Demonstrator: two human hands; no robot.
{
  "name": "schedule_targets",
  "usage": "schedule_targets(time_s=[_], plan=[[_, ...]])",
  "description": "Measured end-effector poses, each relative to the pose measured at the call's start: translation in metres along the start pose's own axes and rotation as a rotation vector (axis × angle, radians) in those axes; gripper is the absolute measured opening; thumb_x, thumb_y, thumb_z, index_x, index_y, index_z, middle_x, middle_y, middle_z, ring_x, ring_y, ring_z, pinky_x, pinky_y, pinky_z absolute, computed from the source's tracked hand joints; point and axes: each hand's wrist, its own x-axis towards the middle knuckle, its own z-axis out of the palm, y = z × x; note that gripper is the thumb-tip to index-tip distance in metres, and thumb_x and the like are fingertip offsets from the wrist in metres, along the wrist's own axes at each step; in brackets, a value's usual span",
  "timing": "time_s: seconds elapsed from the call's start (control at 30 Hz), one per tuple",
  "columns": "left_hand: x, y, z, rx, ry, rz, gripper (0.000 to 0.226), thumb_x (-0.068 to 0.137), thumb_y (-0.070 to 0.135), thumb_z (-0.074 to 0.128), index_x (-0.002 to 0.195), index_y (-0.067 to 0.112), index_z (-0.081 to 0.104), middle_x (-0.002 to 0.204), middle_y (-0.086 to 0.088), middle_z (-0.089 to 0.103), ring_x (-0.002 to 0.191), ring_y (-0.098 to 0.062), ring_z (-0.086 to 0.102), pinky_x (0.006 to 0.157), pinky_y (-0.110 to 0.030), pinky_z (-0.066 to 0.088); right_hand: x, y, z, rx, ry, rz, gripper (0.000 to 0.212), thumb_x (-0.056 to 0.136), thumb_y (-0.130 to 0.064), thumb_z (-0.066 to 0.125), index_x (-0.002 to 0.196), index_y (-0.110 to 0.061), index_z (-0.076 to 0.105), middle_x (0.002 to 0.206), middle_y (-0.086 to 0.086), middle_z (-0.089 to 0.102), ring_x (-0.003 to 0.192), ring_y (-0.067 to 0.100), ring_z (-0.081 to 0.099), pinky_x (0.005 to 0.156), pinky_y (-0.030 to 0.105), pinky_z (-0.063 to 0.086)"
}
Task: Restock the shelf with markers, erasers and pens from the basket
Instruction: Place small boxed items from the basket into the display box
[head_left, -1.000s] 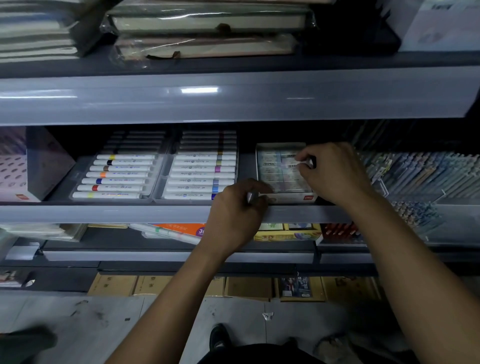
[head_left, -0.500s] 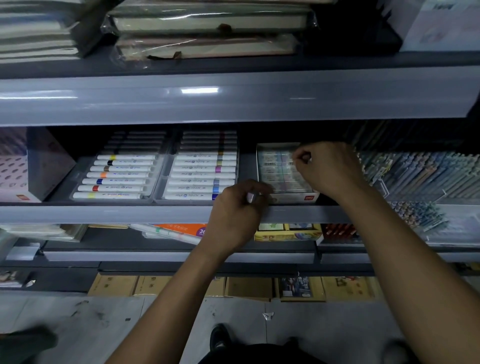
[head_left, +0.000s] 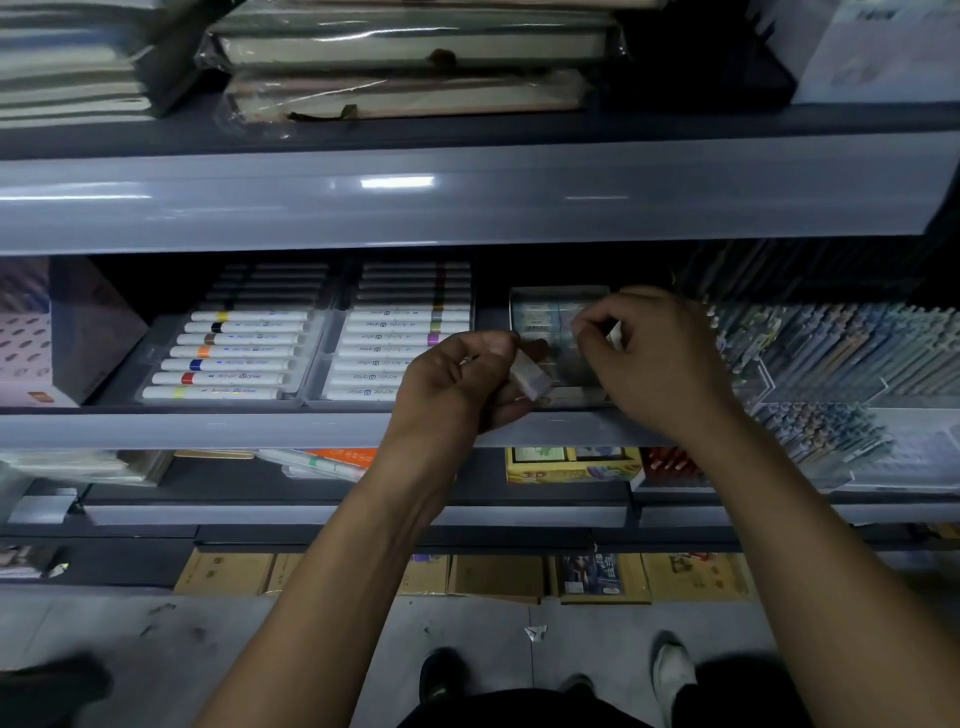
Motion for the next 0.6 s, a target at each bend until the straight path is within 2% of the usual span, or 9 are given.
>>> schedule_targets(time_s=[0.07, 0.17, 0.23, 0.3, 0.37, 0.5, 0.6], plan=[[-0.001, 0.001, 0.001, -0.002, 0.021, 0.005, 0.025, 0.099, 0.027, 0.065, 0.105, 0.003, 0.066, 0.103, -0.018, 0.079, 0.096, -0.031, 0.079, 0.082, -0.036, 0.064, -0.005, -0.008, -0.001, 0.060, -0.006, 0.003, 0.011, 0.095, -0.023, 0.069, 0.093, -0.020, 0.079, 0.090, -0.012, 0.068, 0.072, -0.003, 0.057, 0.068, 0.017, 0.044], [-0.001, 0.000, 0.000, 0.051, 0.060, 0.009, 0.039, 0.085, 0.044, 0.073, 0.096, 0.007, 0.068, 0.097, -0.023, 0.077, 0.092, -0.030, 0.078, 0.080, -0.037, 0.064, -0.012, -0.021, -0.004, 0.189, -0.035, 0.024, 0.018, 0.099, -0.027, 0.065, 0.097, -0.016, 0.079, 0.090, -0.009, 0.072, 0.080, 0.006, 0.065, 0.073, 0.033, 0.053], [-0.001, 0.000, 0.001, 0.089, 0.077, 0.016, 0.040, 0.081, 0.051, 0.073, 0.090, 0.011, 0.070, 0.096, -0.025, 0.074, 0.088, -0.028, 0.074, 0.077, -0.034, 0.062, -0.017, -0.030, -0.008, 0.306, -0.086, 0.041, 0.026, 0.099, -0.035, 0.060, 0.101, -0.017, 0.079, 0.090, -0.008, 0.075, 0.083, 0.009, 0.069, 0.075, 0.037, 0.053], [-0.002, 0.000, 0.002, 0.103, 0.094, 0.043, 0.038, 0.083, 0.049, 0.072, 0.088, 0.011, 0.070, 0.085, -0.022, 0.065, 0.078, -0.025, 0.063, 0.067, -0.027, 0.057, -0.021, -0.036, -0.010, 0.391, -0.156, 0.037, 0.030, 0.096, -0.044, 0.059, 0.101, -0.020, 0.076, 0.086, -0.008, 0.073, 0.080, 0.012, 0.068, 0.072, 0.037, 0.052], [-0.002, 0.000, 0.003, 0.101, 0.095, 0.065, 0.034, 0.085, 0.045, 0.071, 0.089, 0.011, 0.069, 0.081, -0.020, 0.060, 0.074, -0.026, 0.055, 0.060, -0.025, 0.052, -0.024, -0.039, -0.009, 0.415, -0.216, 0.015, 0.026, 0.093, -0.044, 0.064, 0.101, -0.021, 0.073, 0.085, -0.011, 0.071, 0.079, 0.014, 0.068, 0.070, 0.036, 0.054], [-0.004, 0.001, 0.005, 0.121, 0.097, 0.066, 0.040, 0.084, 0.042, 0.071, 0.099, 0.005, 0.068, 0.093, -0.023, 0.064, 0.081, -0.029, 0.056, 0.063, -0.026, 0.054, -0.027, -0.036, -0.001, 0.386, -0.231, 0.000, 0.011, 0.093, -0.029, 0.074, 0.103, -0.024, 0.072, 0.088, -0.015, 0.069, 0.082, 0.012, 0.067, 0.071, 0.039, 0.055], [-0.005, 0.001, 0.005, 0.134, 0.110, 0.059, 0.038, 0.089, 0.041, 0.068, 0.102, 0.005, 0.070, 0.089, -0.021, 0.064, 0.076, -0.023, 0.060, 0.064, -0.026, 0.055, -0.027, -0.032, 0.000, 0.386, -0.209, 0.002, 0.015, 0.091, -0.030, 0.075, 0.105, -0.026, 0.071, 0.090, -0.016, 0.066, 0.084, 0.012, 0.065, 0.073, 0.038, 0.056]])
